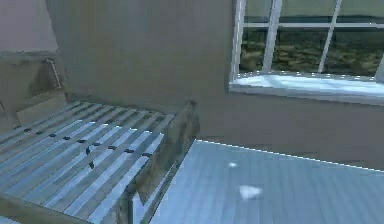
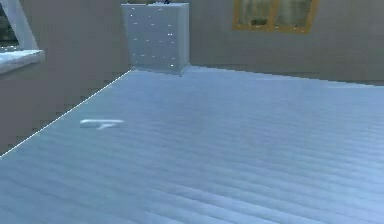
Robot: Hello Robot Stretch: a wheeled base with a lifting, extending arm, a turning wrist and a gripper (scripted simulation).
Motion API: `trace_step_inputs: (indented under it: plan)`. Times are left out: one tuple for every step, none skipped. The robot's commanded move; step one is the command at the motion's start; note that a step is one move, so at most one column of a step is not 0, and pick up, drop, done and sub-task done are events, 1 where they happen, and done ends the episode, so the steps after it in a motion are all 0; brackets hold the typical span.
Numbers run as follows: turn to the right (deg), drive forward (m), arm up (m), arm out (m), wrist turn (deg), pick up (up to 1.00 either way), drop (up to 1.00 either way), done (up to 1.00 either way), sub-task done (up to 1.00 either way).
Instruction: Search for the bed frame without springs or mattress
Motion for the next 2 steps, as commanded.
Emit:
trace_step_inputs:
  plan:
    - [-30.0, 0.0, 0.0, 0.0, 0.0, 0.0, 0.0, 0.0, 0.0]
    - [0.0, 0.0, 0.0, 0.0, 0.0, 0.0, 0.0, 1.0, 0.0]
